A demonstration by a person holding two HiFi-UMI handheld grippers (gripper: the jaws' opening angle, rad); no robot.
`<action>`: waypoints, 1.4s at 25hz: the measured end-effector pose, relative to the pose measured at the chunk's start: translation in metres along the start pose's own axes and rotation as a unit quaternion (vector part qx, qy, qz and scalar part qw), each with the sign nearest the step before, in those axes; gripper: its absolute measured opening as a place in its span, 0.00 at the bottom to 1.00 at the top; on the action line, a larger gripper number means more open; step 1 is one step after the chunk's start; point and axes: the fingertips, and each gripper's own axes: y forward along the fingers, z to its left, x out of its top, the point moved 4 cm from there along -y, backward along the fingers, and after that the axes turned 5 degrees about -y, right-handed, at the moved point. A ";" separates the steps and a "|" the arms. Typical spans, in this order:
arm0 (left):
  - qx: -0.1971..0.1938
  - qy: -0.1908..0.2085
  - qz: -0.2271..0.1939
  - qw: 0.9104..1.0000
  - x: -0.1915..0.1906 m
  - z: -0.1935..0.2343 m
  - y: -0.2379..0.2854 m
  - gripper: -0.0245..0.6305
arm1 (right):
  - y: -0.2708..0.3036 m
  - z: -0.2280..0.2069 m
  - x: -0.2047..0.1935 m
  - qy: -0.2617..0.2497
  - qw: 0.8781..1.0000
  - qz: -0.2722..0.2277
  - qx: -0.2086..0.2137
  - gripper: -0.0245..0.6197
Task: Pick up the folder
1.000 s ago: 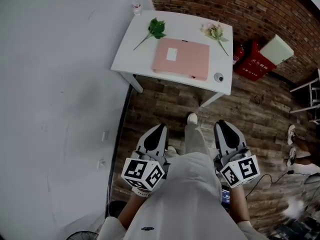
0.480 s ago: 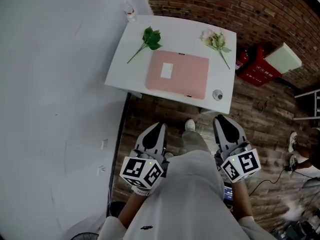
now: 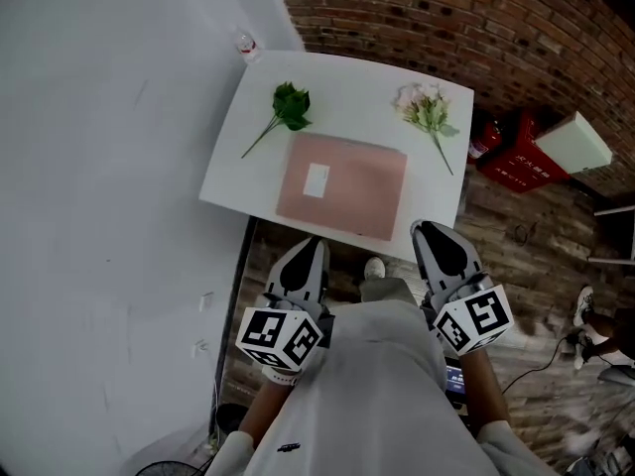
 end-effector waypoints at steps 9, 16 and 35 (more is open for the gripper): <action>0.036 -0.030 0.013 0.999 -0.004 0.010 0.028 0.07 | 0.022 -0.026 0.001 -0.007 1.000 0.021 0.020 0.10; 0.047 -0.025 0.022 0.998 -0.010 0.015 0.047 0.07 | 0.048 -0.036 -0.020 -0.002 0.998 0.062 0.032 0.17; 0.016 0.000 0.102 0.995 -0.024 0.076 0.105 0.40 | 0.114 -0.077 -0.088 0.072 0.985 0.152 -0.029 0.44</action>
